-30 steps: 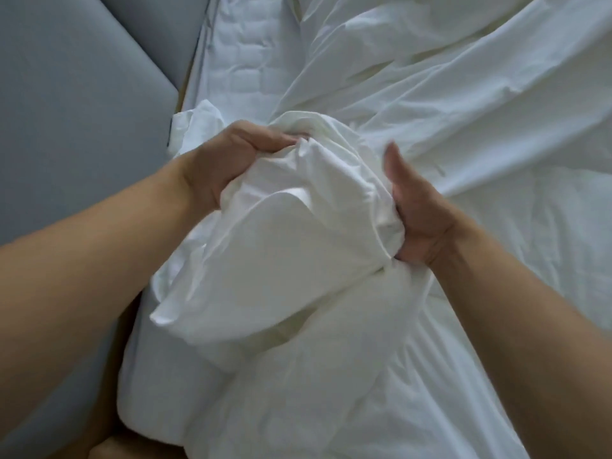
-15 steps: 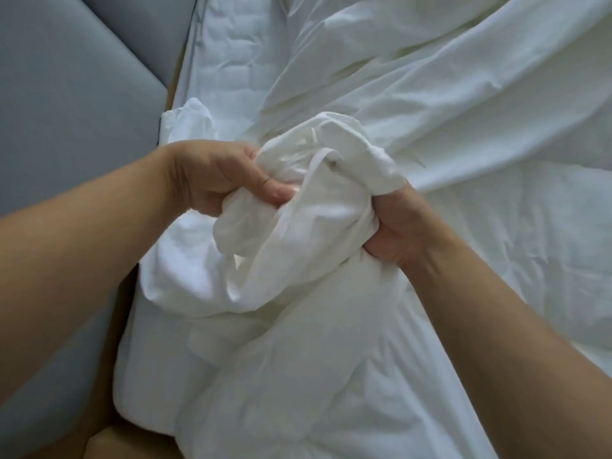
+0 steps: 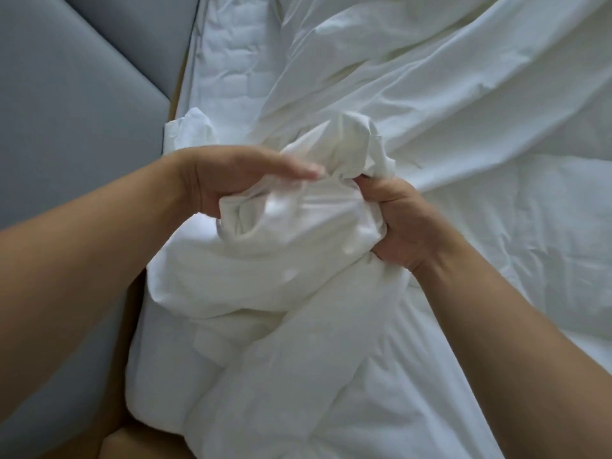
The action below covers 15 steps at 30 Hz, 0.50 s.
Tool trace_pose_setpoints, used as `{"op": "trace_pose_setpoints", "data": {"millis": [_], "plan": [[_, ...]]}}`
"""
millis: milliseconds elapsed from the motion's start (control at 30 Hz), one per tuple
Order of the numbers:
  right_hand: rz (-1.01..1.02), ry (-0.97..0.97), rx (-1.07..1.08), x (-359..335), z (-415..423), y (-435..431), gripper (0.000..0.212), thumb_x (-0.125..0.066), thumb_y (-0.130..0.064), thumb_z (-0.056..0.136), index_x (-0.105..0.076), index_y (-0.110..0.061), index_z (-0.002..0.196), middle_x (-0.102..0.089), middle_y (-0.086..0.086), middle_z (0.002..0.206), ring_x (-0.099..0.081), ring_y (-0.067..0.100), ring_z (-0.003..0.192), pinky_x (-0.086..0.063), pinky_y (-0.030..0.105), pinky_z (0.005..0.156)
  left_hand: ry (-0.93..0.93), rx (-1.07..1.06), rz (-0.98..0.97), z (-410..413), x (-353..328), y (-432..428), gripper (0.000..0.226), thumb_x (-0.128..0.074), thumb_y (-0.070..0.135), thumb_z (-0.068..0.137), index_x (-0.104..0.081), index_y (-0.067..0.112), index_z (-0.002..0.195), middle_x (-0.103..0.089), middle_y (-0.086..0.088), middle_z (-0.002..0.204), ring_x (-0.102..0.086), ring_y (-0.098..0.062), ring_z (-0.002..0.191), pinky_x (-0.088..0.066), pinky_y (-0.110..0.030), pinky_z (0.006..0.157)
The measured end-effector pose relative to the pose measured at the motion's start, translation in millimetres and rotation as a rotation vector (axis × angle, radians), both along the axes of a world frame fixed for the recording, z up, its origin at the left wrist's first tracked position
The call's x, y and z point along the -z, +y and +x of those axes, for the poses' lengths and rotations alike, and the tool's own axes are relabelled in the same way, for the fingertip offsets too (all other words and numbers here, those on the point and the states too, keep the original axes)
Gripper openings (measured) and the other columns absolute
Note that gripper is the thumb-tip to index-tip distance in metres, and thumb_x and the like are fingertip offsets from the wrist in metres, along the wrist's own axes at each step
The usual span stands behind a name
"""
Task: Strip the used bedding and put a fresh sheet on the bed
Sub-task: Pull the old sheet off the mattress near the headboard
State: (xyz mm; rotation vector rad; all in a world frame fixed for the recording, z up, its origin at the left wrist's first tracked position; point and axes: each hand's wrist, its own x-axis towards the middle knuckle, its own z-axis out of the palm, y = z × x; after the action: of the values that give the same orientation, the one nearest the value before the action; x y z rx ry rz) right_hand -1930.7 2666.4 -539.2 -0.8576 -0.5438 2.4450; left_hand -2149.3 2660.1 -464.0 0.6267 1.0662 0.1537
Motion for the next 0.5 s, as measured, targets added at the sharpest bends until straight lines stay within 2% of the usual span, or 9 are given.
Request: {"op": "trace_pose_setpoints", "data": {"millis": [67, 133, 200, 233, 300, 367, 433, 500], "plan": [[-0.029, 0.006, 0.016, 3.4, -4.5, 1.2, 0.049, -0.071, -0.019, 0.079, -0.066, -0.001, 0.124, -0.069, 0.019, 0.115, -0.068, 0.035, 0.107, -0.057, 0.048, 0.091, -0.038, 0.113, 0.031, -1.2, -1.9, -8.4, 0.043, -0.095, 0.039, 0.062, -0.081, 0.018, 0.097, -0.075, -0.005, 0.092, -0.075, -0.017, 0.079, -0.062, -0.030, 0.070], [-0.060, 0.042, 0.006, 4.4, -6.4, 2.4, 0.043, -0.069, -0.025, 0.083, -0.069, -0.004, 0.120, -0.070, 0.018, 0.116, -0.069, 0.034, 0.108, -0.057, 0.047, 0.089, -0.063, 0.016, 0.027, -2.5, -2.6, -14.1, 0.047, -0.098, 0.032, 0.058, -0.078, 0.012, 0.095, -0.071, -0.010, 0.089, -0.074, -0.021, 0.077, -0.063, -0.034, 0.070], [-0.046, 0.187, -0.101, 10.1, 1.6, 5.9, 0.038, -0.052, -0.035, 0.095, -0.073, -0.012, 0.118, -0.071, 0.011, 0.119, -0.068, 0.028, 0.113, -0.055, 0.044, 0.094, -0.082, -0.143, 0.077, -0.5, 1.6, -12.8, 0.036, -0.089, 0.026, 0.071, -0.076, 0.010, 0.101, -0.071, -0.009, 0.089, -0.073, -0.021, 0.077, -0.062, -0.033, 0.068], [0.010, 0.245, -0.181, 8.8, 5.7, 6.3, 0.038, -0.049, -0.036, 0.096, -0.074, -0.016, 0.117, -0.073, 0.006, 0.118, -0.068, 0.023, 0.113, -0.054, 0.041, 0.095, -0.071, -0.204, 0.124, 3.5, 3.6, -10.7, 0.031, -0.079, 0.025, 0.081, -0.075, 0.010, 0.108, -0.072, -0.008, 0.095, -0.073, -0.021, 0.083, -0.061, -0.032, 0.072], [0.135, 0.291, -0.332, 4.4, 8.8, 7.7, 0.031, -0.069, -0.029, 0.085, -0.077, -0.018, 0.113, -0.075, 0.002, 0.112, -0.071, 0.019, 0.107, -0.057, 0.037, 0.089, 0.027, -0.260, 0.229, 14.6, 9.2, -5.9, 0.030, -0.067, 0.027, 0.093, -0.071, 0.010, 0.117, -0.072, -0.009, 0.106, -0.071, -0.024, 0.098, -0.059, -0.033, 0.080], [0.204, 0.213, -0.377, 5.0, 7.5, 8.8, 0.038, -0.082, -0.013, 0.069, -0.079, -0.016, 0.106, -0.076, 0.007, 0.105, -0.073, 0.023, 0.099, -0.059, 0.038, 0.079, 0.121, -0.290, 0.323, 22.8, 13.4, -0.5, 0.027, -0.067, 0.031, 0.095, -0.073, 0.009, 0.110, -0.074, -0.009, 0.102, -0.072, -0.024, 0.098, -0.059, -0.035, 0.079], [0.175, 0.162, -0.260, 6.7, 7.6, 7.6, 0.045, -0.080, -0.008, 0.073, -0.072, -0.008, 0.117, -0.072, 0.014, 0.114, -0.070, 0.031, 0.106, -0.058, 0.043, 0.084, 0.058, -0.268, 0.289, 21.6, 13.7, 3.8, 0.026, -0.067, 0.036, 0.093, -0.078, 0.015, 0.105, -0.075, -0.007, 0.103, -0.073, -0.022, 0.096, -0.059, -0.033, 0.077], [0.113, 0.149, -0.127, 9.2, 8.5, 3.1, 0.056, -0.067, -0.009, 0.082, -0.055, 0.000, 0.136, -0.062, 0.021, 0.131, -0.061, 0.038, 0.121, -0.053, 0.050, 0.095, -0.051, -0.125, 0.157, 12.2, 9.6, 5.7, 0.031, -0.065, 0.042, 0.093, -0.079, 0.020, 0.109, -0.075, -0.004, 0.112, -0.073, -0.019, 0.100, -0.059, -0.030, 0.081]]}}
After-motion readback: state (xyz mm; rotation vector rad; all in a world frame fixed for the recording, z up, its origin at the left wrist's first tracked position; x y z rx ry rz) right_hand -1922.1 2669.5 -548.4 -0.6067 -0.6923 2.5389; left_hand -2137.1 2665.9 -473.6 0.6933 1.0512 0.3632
